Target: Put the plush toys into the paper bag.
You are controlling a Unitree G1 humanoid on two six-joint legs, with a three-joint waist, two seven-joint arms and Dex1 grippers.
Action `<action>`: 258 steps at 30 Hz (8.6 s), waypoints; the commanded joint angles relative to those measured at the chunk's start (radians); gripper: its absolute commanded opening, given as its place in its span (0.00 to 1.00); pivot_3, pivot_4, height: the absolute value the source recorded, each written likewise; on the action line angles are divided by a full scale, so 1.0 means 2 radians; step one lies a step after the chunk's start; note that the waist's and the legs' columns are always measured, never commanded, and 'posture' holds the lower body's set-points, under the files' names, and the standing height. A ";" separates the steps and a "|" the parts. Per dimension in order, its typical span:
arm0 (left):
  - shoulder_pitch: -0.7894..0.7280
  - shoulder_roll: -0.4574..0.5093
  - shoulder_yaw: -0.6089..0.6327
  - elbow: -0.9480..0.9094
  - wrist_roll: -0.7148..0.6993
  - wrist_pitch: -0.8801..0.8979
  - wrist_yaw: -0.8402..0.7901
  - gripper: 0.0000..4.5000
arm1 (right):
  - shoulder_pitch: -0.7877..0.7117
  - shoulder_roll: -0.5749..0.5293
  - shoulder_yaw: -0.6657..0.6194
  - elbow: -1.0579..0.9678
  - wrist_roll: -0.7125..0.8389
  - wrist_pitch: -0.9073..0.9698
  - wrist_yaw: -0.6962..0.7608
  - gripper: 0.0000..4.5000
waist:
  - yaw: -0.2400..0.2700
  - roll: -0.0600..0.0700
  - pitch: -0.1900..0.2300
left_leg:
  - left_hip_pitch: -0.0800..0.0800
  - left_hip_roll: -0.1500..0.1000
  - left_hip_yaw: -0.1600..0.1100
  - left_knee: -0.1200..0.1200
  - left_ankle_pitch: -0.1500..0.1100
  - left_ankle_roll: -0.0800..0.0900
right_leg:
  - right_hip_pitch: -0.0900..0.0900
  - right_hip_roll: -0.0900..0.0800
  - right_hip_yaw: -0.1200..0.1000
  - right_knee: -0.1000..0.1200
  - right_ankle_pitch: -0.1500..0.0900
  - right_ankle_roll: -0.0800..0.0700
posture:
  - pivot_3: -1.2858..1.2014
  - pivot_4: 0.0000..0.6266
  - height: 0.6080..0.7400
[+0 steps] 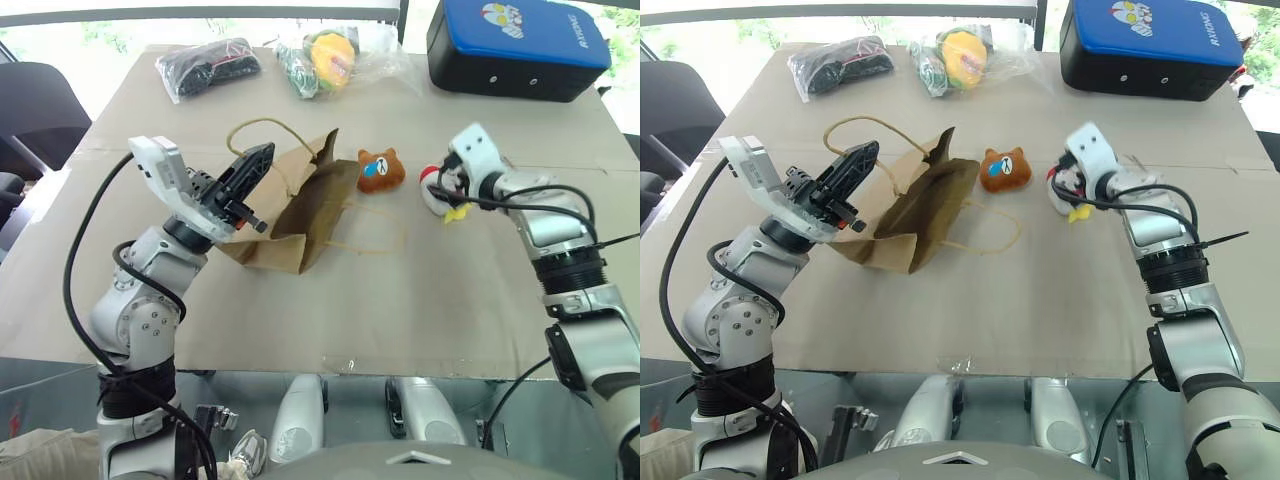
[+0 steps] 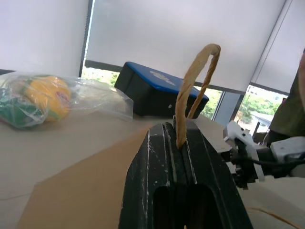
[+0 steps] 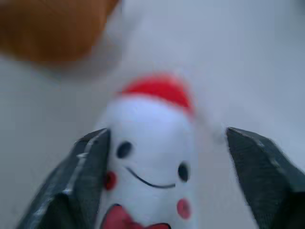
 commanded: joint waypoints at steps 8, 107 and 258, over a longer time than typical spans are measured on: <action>0.000 -0.003 0.003 -0.032 -0.026 0.006 0.016 0.00 | 0.069 -0.046 -0.086 -0.183 0.090 0.001 0.071 0.01 | 0.008 0.000 0.001 | -0.001 0.000 -0.001 0.000 0.000 0.000 | 0.000 -0.001 -0.001 0.000 0.000 0.000 | 0.52 0.24 1.00; 0.021 -0.055 -0.068 -0.075 -0.079 0.008 0.021 0.00 | -0.077 0.140 0.110 -0.018 0.087 -0.167 0.330 0.31 | 0.005 0.002 0.002 | -0.007 -0.001 -0.003 0.002 0.000 0.000 | -0.005 -0.001 -0.003 0.000 0.000 0.000 | 0.52 0.24 1.00; -0.074 0.155 -0.006 0.197 0.133 0.053 -0.337 0.92 | 0.516 -0.187 -0.353 -0.527 0.304 -0.069 0.147 1.00 | -0.004 0.003 0.003 | -0.007 -0.001 -0.009 0.004 0.000 0.000 | -0.001 -0.001 -0.008 0.000 0.000 0.000 | 0.52 0.24 1.00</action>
